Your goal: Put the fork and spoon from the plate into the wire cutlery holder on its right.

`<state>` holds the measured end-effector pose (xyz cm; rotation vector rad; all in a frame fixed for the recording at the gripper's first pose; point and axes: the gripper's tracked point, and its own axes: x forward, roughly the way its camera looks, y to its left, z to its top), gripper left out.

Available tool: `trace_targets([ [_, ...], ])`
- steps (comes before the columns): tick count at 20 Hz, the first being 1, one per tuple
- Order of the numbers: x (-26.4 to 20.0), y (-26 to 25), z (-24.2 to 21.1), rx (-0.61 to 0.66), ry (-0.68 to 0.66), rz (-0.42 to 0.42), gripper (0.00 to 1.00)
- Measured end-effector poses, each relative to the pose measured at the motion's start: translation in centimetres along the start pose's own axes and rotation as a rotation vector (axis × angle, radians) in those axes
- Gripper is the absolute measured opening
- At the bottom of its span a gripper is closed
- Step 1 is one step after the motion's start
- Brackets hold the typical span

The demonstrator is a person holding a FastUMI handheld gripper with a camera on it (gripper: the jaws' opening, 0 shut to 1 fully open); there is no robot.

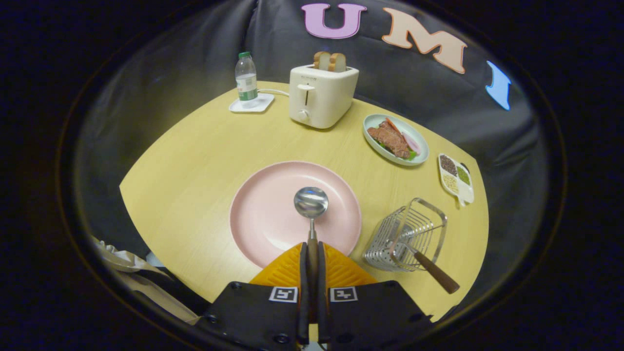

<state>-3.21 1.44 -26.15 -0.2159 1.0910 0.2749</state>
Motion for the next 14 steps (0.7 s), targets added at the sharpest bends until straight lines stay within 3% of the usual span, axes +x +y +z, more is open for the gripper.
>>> trace_targets([
  [14,-5.7,-9.6,1.1,0.053,-0.002,-0.098,0.1],
])
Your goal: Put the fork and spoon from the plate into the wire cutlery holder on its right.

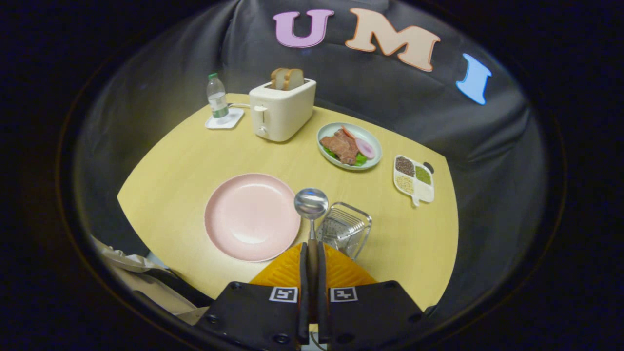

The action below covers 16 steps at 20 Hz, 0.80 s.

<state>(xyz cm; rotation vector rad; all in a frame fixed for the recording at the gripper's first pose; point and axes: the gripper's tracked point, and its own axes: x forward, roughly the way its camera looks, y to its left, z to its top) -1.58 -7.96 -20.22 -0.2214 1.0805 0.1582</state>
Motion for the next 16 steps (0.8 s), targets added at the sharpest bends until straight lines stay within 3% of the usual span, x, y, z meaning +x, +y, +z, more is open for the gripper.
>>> trace_targets([
  [4,0.0,-2.5,-0.9,0.027,0.032,-0.037,0.1],
  [16,0.2,-3.4,-1.1,0.055,0.038,-0.054,0.12],
])
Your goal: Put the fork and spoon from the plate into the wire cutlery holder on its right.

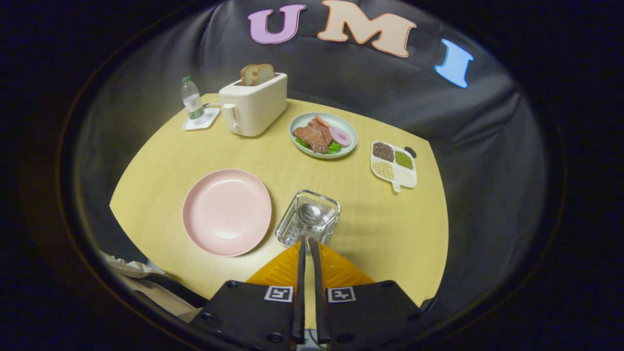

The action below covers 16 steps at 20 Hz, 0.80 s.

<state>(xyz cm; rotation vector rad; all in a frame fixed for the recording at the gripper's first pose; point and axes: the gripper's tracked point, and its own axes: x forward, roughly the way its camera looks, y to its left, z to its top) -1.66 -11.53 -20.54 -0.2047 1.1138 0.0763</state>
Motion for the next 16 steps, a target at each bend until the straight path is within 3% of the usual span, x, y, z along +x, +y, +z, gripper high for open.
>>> trace_targets([
  [8,-1.1,0.7,1.2,0.049,-0.094,0.004,0.56],
  [15,-4.4,3.3,4.8,0.123,-0.354,0.013,0.98],
  [16,-5.1,4.0,5.4,0.135,-0.399,0.017,0.98],
])
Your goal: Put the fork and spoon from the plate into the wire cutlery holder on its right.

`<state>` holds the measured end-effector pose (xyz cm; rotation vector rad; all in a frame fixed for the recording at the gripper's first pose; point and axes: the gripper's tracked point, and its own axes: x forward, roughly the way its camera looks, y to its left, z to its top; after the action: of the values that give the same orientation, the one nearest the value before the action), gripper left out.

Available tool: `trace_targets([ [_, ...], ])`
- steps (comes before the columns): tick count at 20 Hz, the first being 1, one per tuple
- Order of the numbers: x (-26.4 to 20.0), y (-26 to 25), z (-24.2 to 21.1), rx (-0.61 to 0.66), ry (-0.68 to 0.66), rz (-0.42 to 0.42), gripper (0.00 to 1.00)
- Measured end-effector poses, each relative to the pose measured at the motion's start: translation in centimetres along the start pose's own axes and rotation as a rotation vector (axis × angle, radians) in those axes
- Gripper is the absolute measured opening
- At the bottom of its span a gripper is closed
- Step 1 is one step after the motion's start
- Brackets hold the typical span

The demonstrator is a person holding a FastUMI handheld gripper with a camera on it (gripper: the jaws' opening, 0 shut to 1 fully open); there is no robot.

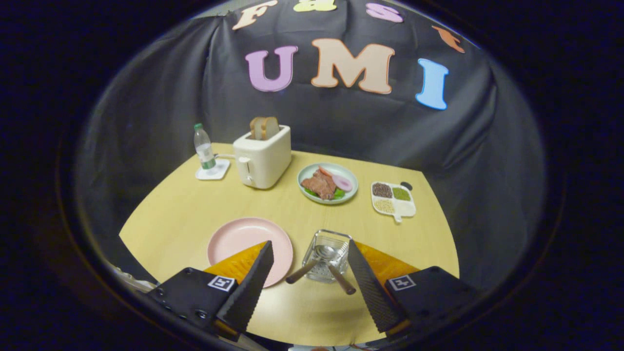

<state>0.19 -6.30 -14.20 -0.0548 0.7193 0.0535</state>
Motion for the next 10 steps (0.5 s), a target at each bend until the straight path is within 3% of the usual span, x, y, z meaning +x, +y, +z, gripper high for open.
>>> trace_targets([
  [5,-2.3,3.1,4.4,0.049,-0.236,-0.017,0.97],
  [10,-4.6,4.6,7.2,0.092,-0.386,-0.055,0.97],
])
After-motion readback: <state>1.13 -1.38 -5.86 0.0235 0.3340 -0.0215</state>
